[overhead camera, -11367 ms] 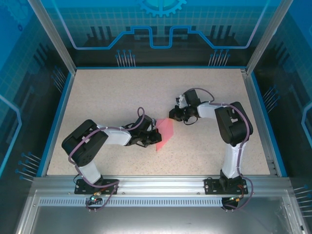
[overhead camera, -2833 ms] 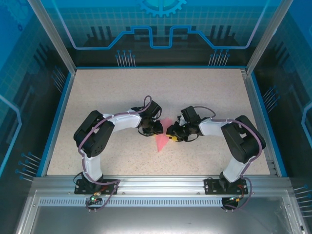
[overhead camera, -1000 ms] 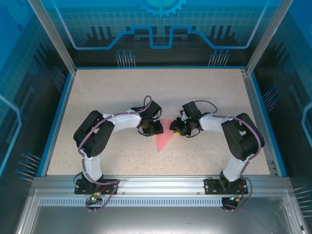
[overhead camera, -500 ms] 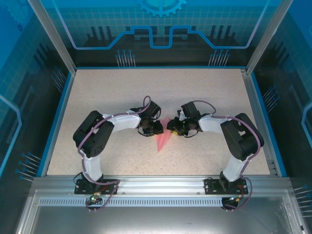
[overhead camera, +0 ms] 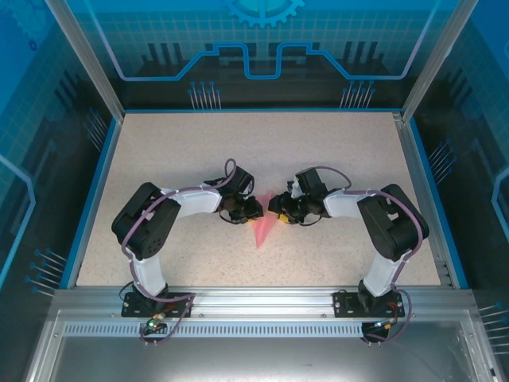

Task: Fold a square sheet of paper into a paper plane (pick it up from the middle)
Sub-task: Turn over the paper at the center of the table.

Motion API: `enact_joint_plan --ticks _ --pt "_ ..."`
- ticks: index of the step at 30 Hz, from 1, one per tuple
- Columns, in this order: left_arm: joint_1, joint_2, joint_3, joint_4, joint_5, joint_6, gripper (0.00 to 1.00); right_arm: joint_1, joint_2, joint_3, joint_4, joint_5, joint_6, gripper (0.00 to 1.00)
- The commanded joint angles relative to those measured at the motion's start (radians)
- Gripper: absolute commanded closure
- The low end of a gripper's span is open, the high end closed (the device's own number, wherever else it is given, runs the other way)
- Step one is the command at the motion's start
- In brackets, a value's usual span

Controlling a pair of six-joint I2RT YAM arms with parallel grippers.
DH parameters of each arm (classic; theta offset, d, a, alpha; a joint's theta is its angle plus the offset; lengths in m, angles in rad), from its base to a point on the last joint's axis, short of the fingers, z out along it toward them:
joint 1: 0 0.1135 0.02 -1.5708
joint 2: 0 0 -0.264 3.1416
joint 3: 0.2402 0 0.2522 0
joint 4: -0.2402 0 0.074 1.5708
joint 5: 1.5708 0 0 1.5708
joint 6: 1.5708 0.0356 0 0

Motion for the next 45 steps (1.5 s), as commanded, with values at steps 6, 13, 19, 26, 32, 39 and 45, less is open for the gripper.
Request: enact_joint_plan --ticks 6,13,19,26,32,39,45 --pt "0.012 -0.022 -0.032 0.012 0.012 -0.036 0.76 0.023 -0.022 -0.011 0.044 0.007 0.041 0.56" --pt "0.012 -0.042 -0.043 0.017 0.007 -0.037 0.76 0.022 0.032 0.048 0.023 0.007 0.007 0.67" --pt "0.012 -0.049 -0.046 0.021 0.007 -0.037 0.76 0.022 0.084 0.082 0.025 -0.021 -0.011 0.72" --pt "0.012 -0.055 -0.051 0.039 0.015 -0.041 0.76 0.023 0.102 0.117 0.016 -0.029 -0.050 0.77" --pt "0.012 -0.095 -0.068 0.068 0.021 -0.050 0.76 0.023 0.113 0.156 -0.040 -0.044 -0.109 0.90" --pt "0.012 -0.226 -0.107 0.074 -0.019 -0.055 0.72 0.023 0.033 0.233 -0.236 0.016 -0.256 0.96" --pt "0.012 -0.388 -0.131 -0.038 -0.171 -0.041 0.67 0.025 -0.083 0.352 -0.549 0.222 -0.429 0.95"
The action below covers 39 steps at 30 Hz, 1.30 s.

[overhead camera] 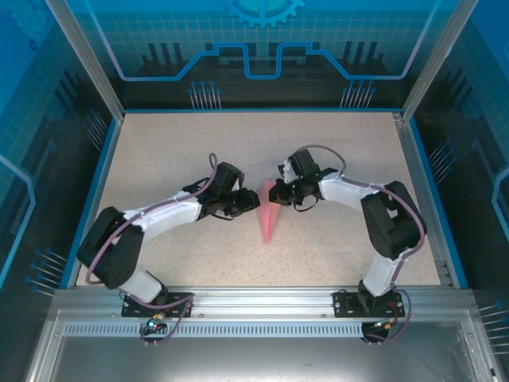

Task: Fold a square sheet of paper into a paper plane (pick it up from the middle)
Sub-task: Turn over the paper at the center of the table.

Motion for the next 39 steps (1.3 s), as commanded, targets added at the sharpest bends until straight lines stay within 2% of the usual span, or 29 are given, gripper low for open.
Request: enact_joint_plan --ticks 1,2,8,10,12,21,34,39 --pt "0.012 -0.093 -0.028 -0.102 -0.131 0.009 0.66 0.015 -0.094 0.099 -0.275 0.193 -0.144 0.95" --pt "0.011 -0.113 -0.034 -0.117 -0.160 0.009 0.66 0.020 -0.104 0.125 -0.331 0.254 -0.166 0.94" --pt "0.025 -0.215 -0.112 -0.151 -0.270 -0.044 0.63 0.135 -0.080 0.327 -0.694 0.803 -0.209 0.93" --pt "0.032 -0.240 -0.138 -0.146 -0.282 -0.057 0.62 0.176 -0.041 0.385 -0.778 0.931 -0.186 0.93" --pt "0.037 -0.262 -0.161 -0.144 -0.300 -0.074 0.58 0.208 -0.008 0.422 -0.821 1.000 -0.161 0.94" --pt "0.048 -0.307 -0.204 -0.124 -0.299 -0.086 0.54 0.250 0.088 0.520 -0.917 0.972 -0.068 0.93" --pt "0.048 -0.417 -0.268 -0.095 -0.252 -0.104 0.52 0.319 0.237 0.765 -1.142 1.009 -0.019 0.93" --pt "0.047 -0.418 -0.246 -0.116 -0.244 -0.088 0.50 0.326 0.252 0.794 -1.159 0.971 -0.019 0.93"
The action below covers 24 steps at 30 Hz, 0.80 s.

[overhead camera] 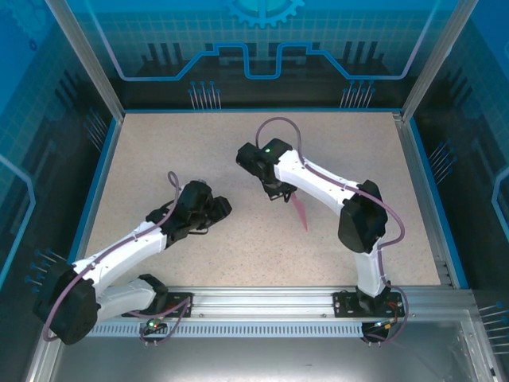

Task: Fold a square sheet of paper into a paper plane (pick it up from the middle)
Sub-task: Turn over the paper at the center of the table.

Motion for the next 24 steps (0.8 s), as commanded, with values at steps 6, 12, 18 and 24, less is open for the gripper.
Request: enact_joint_plan --ticks 6,12,18,24 --pt "0.009 0.043 0.078 -0.030 0.047 0.031 0.50 -0.010 0.030 0.066 -0.074 -0.022 -0.009 0.92" --pt "0.010 0.082 0.116 -0.051 0.048 0.070 0.50 -0.021 0.064 0.112 -0.084 -0.017 -0.034 0.92" --pt "0.027 0.062 0.081 -0.053 0.000 0.040 0.50 -0.014 0.125 0.125 -0.110 0.058 -0.016 0.93" --pt "0.036 0.003 0.046 -0.132 -0.097 -0.014 0.50 0.003 0.223 0.161 -0.144 0.096 0.009 0.92"
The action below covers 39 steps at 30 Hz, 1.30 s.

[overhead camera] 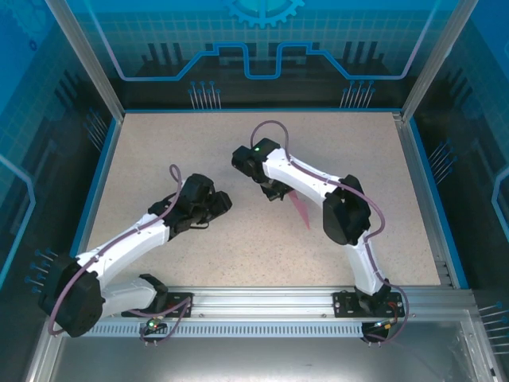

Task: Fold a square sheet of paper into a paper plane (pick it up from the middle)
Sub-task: Turn over the paper at the center of the table.

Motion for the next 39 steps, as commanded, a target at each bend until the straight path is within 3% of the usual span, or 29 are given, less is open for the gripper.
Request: enact_joint_plan --ticks 1,13,19,24,30,32,34,39 --pt "0.018 -0.058 -0.037 -0.071 -0.080 -0.041 0.50 0.021 0.068 0.041 -0.057 0.043 0.038 0.92" --pt "0.034 -0.155 -0.084 -0.120 -0.143 -0.071 0.49 0.118 0.214 0.031 0.091 -0.046 0.077 0.89" --pt "0.035 -0.156 -0.084 -0.121 -0.140 -0.078 0.48 0.134 0.151 -0.056 0.234 -0.243 0.040 0.66" --pt "0.035 -0.146 -0.077 -0.120 -0.126 -0.069 0.47 0.124 -0.100 -0.223 0.444 -0.408 -0.021 0.39" --pt "0.035 -0.115 -0.067 -0.080 -0.053 -0.037 0.46 0.007 -0.459 -0.540 0.749 -0.647 -0.038 0.16" --pt "0.035 -0.095 -0.066 -0.048 -0.012 -0.028 0.46 -0.065 -0.543 -0.644 0.811 -0.714 -0.043 0.16" --pt "0.034 -0.059 -0.058 -0.016 0.037 -0.016 0.46 -0.164 -0.581 -0.737 0.869 -0.863 -0.072 0.22" --pt "0.030 0.042 -0.038 0.050 0.134 -0.012 0.45 -0.349 -0.545 -0.840 0.925 -1.077 -0.137 0.28"
